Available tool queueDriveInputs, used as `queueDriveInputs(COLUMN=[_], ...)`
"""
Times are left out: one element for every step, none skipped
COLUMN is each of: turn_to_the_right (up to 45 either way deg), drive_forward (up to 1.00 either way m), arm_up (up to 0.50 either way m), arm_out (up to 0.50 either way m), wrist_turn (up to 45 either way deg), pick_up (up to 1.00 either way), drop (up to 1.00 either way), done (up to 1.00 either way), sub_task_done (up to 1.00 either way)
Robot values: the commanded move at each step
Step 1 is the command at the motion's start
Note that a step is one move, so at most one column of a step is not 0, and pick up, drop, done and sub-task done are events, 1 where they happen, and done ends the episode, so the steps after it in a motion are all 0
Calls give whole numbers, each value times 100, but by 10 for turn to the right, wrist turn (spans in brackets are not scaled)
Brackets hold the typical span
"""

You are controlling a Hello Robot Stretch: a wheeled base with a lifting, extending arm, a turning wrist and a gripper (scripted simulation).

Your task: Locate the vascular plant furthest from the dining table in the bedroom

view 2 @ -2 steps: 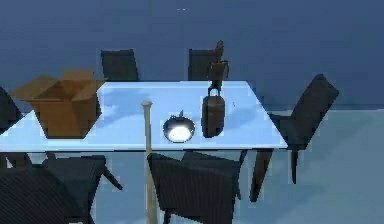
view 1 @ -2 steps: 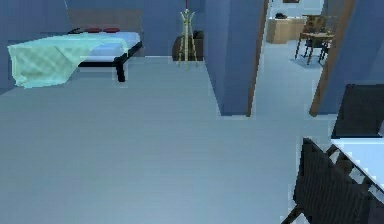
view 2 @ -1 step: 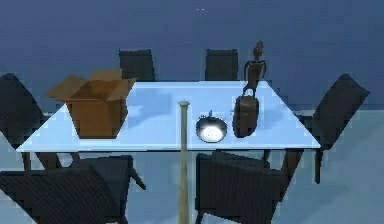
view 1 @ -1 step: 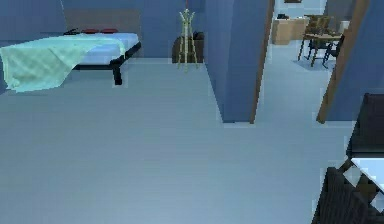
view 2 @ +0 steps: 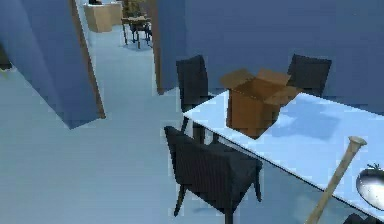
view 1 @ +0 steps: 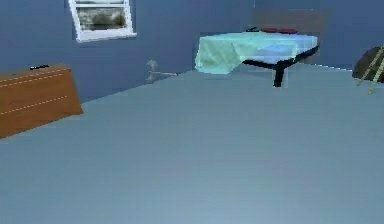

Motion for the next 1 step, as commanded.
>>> queueDriveInputs(turn_to_the_right=[-450], drive_forward=[0], arm_up=[0], arm_out=[0], wrist_turn=[0], pick_up=[0], drop=[0], done=[0], sub_task_done=[0])
